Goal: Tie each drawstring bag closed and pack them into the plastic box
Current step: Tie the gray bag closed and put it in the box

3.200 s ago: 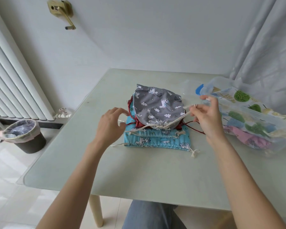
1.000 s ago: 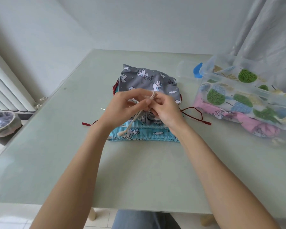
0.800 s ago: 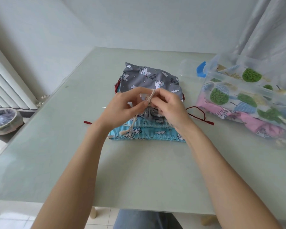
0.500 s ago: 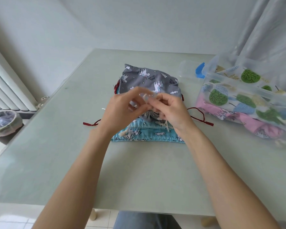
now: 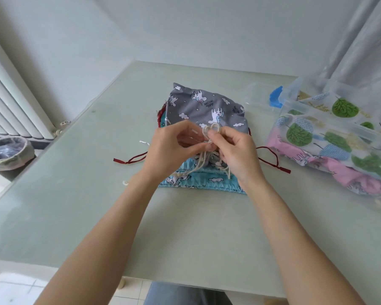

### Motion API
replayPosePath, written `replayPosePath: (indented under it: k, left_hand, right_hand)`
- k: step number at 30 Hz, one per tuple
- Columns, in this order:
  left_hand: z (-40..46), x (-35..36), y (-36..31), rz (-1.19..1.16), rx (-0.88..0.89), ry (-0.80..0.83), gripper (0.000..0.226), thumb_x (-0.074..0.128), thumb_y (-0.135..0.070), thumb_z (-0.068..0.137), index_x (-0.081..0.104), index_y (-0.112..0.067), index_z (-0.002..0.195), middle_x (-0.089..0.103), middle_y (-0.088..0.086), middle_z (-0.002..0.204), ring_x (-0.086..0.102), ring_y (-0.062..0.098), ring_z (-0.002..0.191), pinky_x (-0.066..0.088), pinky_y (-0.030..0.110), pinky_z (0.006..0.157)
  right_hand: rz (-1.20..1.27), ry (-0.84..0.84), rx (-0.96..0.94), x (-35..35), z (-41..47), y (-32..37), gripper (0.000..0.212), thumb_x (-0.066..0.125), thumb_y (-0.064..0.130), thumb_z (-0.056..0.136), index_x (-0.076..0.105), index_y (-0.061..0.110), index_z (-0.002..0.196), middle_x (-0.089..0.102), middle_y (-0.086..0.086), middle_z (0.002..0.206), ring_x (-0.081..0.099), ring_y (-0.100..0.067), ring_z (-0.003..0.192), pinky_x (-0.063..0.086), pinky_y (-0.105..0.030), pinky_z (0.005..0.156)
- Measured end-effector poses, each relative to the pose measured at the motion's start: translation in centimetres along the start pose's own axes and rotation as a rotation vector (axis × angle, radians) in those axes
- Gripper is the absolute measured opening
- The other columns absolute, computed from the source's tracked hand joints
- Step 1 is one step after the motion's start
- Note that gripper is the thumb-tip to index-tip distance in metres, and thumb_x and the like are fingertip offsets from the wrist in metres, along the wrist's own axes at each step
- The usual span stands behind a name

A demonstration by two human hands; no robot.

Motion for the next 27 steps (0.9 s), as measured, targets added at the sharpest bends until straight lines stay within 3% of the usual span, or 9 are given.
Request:
replayPosePath:
  k: [3,6,9,11,14,17,20,22,27]
  left_hand:
    - [0.0,-0.3,0.1,-0.009,-0.040,-0.055,0.022,0.080,-0.011,0.072,0.066,-0.011,0.089,0.070,-0.005,0.074,0.068,0.003,0.062,0.052,0.015,0.059]
    - [0.0,-0.1,-0.8,0.025,0.039,-0.049,0.023,0.077,-0.017,0.077,0.069,-0.019,0.099,0.068,-0.009,0.080,0.064,0.008,0.066,0.055,0.023,0.061]
    - [0.0,-0.1,-1.1,-0.021,0.051,-0.073,0.011,0.072,-0.020,0.081,0.072,-0.022,0.092,0.067,-0.011,0.077,0.062,0.014,0.071,0.057,0.027,0.062]
    - [0.0,-0.1,-1.0,-0.028,0.061,-0.090,0.005,0.070,-0.017,0.083,0.070,-0.020,0.087,0.068,-0.009,0.075,0.062,0.013,0.070,0.055,0.025,0.060]
    - [-0.1,0.1,-1.2,-0.095,0.082,-0.073,0.007,0.065,-0.015,0.087,0.063,-0.021,0.084,0.065,-0.011,0.078,0.061,0.011,0.070,0.051,0.024,0.060]
    - [-0.4,1.0,-1.7,-0.167,0.132,0.035,0.007,0.061,-0.014,0.088,0.059,-0.021,0.087,0.062,-0.002,0.087,0.059,0.011,0.075,0.045,0.018,0.068]
    - [-0.3,1.4,-1.1,-0.121,0.085,0.065,0.028,0.076,-0.017,0.077,0.057,-0.023,0.096,0.062,-0.001,0.095,0.060,0.010,0.082,0.050,0.024,0.070]
    - [-0.1,1.2,-0.8,-0.106,0.040,0.038,0.036,0.081,-0.015,0.069,0.058,-0.019,0.096,0.065,-0.003,0.088,0.063,0.007,0.077,0.052,0.021,0.069]
    - [0.0,0.9,0.4,-0.112,-0.061,0.077,0.016,0.076,-0.019,0.073,0.067,-0.014,0.085,0.071,-0.004,0.071,0.066,0.010,0.063,0.056,0.024,0.061]
  right_hand:
    - [-0.001,-0.010,-0.021,0.0,0.1,0.0,0.028,0.061,0.027,0.089,0.061,0.009,0.067,0.050,0.006,0.054,0.034,-0.008,0.047,0.027,-0.026,0.049]
    - [-0.006,0.003,-0.002,0.0,0.1,-0.1,0.029,0.061,0.031,0.088,0.062,0.013,0.065,0.048,-0.001,0.056,0.034,-0.015,0.051,0.026,-0.032,0.050]
    - [-0.063,0.035,-0.034,0.1,0.0,0.2,0.025,0.058,0.029,0.090,0.067,0.025,0.067,0.048,0.007,0.053,0.037,-0.011,0.051,0.029,-0.028,0.050]
    - [-0.084,0.044,-0.036,0.3,0.0,0.4,0.025,0.057,0.026,0.092,0.066,0.024,0.069,0.048,0.011,0.052,0.037,-0.005,0.047,0.030,-0.023,0.049]
    - [0.113,0.031,0.066,0.2,0.1,0.2,0.023,0.056,0.020,0.093,0.066,0.015,0.072,0.047,0.001,0.057,0.035,-0.006,0.048,0.026,-0.017,0.043]
    - [0.369,0.057,0.164,0.1,0.1,-0.1,0.023,0.054,0.012,0.092,0.063,0.010,0.071,0.048,-0.001,0.057,0.035,-0.006,0.048,0.026,-0.015,0.040]
    - [0.445,0.130,0.193,0.4,0.0,-0.2,0.020,0.053,0.010,0.092,0.063,0.005,0.075,0.053,0.001,0.056,0.040,-0.004,0.046,0.029,-0.014,0.040]
    - [0.499,0.189,0.213,0.7,-0.1,-0.3,0.019,0.051,0.009,0.092,0.063,0.003,0.078,0.056,0.001,0.057,0.041,-0.003,0.047,0.030,-0.014,0.041]
    - [0.474,0.322,0.222,1.3,-0.4,-0.3,0.009,0.055,0.010,0.088,0.061,0.004,0.084,0.062,0.001,0.067,0.040,-0.004,0.055,0.033,-0.014,0.045]
Point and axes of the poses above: each hand's wrist, its own z-axis towards the middle knuckle, its own x-axis out of the palm, y = z × x, the point moved 8 cm from there along z, towards the middle knuckle
